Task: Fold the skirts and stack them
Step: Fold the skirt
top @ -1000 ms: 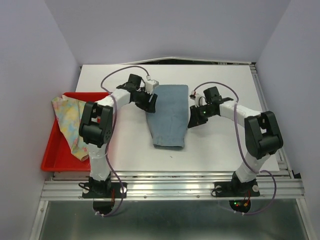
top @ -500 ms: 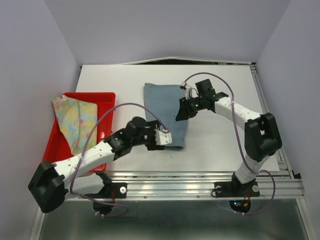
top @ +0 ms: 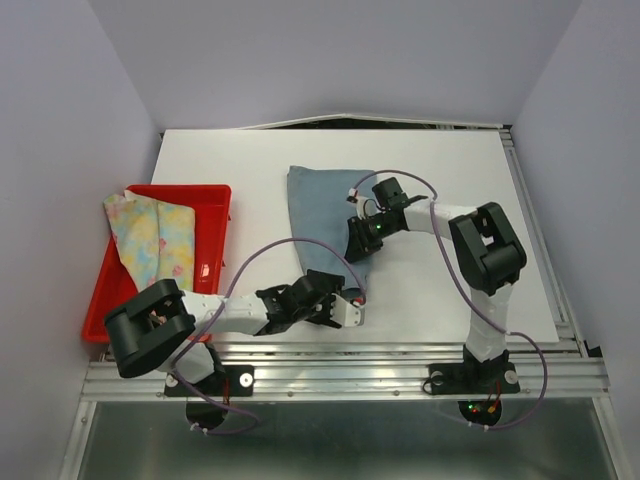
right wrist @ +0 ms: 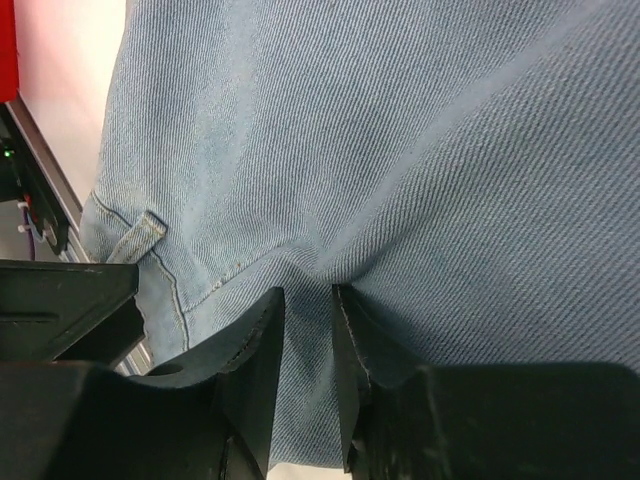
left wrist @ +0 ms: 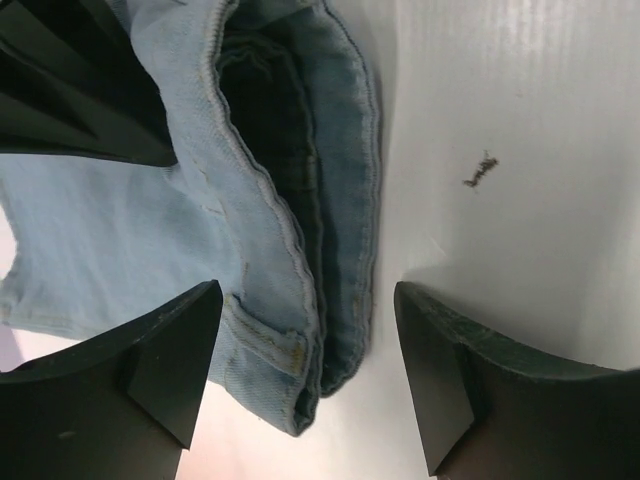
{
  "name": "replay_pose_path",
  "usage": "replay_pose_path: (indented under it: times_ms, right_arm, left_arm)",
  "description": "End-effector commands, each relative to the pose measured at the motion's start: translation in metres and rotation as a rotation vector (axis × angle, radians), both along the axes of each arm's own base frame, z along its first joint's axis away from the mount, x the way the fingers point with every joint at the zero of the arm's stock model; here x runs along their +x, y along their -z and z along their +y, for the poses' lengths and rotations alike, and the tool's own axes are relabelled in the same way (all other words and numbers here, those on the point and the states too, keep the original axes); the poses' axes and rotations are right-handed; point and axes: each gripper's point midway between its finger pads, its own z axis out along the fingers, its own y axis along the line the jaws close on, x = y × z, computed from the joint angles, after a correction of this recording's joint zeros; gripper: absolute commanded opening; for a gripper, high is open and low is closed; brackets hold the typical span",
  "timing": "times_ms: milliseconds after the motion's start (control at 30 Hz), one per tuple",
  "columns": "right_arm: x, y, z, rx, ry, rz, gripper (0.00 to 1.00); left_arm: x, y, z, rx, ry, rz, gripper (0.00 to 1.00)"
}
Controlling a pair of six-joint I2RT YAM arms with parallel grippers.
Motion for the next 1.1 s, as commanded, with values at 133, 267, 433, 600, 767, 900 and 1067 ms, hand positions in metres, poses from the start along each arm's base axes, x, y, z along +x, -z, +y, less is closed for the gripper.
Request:
replay_pose_path:
  times_ms: [133, 267, 433, 600, 767, 900, 1067]
  right_arm:
    - [-0.001, 0.034, -0.008, -0.087, -0.007, 0.039, 0.29]
    - [-0.004, 0.039, -0.011, -0.094, -0.031, 0.030, 0.29]
    - [-0.005, 0.029, -0.009, -0.074, -0.030, 0.022, 0.28]
    - [-0.010, -0.003, -0.007, -0.025, -0.045, -0.014, 0.28]
    - [0.003, -0.047, -0.006, -0.012, -0.044, -0.135, 0.35]
    - [0.038, -0.091, 0.000, -0.005, -0.004, -0.290, 0.41]
    - [0.074, -0.098, 0.002, -0.024, 0.003, -0.336, 0.41]
  left_arm:
    - [0.015, 0.022, 0.007, 0.076, -0.070, -0.061, 0.63]
    - [0.017, 0.015, 0.007, 0.049, -0.093, -0.068, 0.53]
    - [0.012, -0.009, 0.000, -0.018, -0.110, -0.024, 0.38]
    - [-0.010, -0.042, -0.015, -0.082, -0.041, 0.097, 0.00]
    - [-0.047, -0.053, -0.024, -0.062, 0.057, 0.294, 0.00]
    - [-0.076, -0.059, -0.027, -0.043, 0.100, 0.439, 0.00]
    - [-0.043, -0.053, -0.020, -0.085, -0.126, 0.309, 0.33]
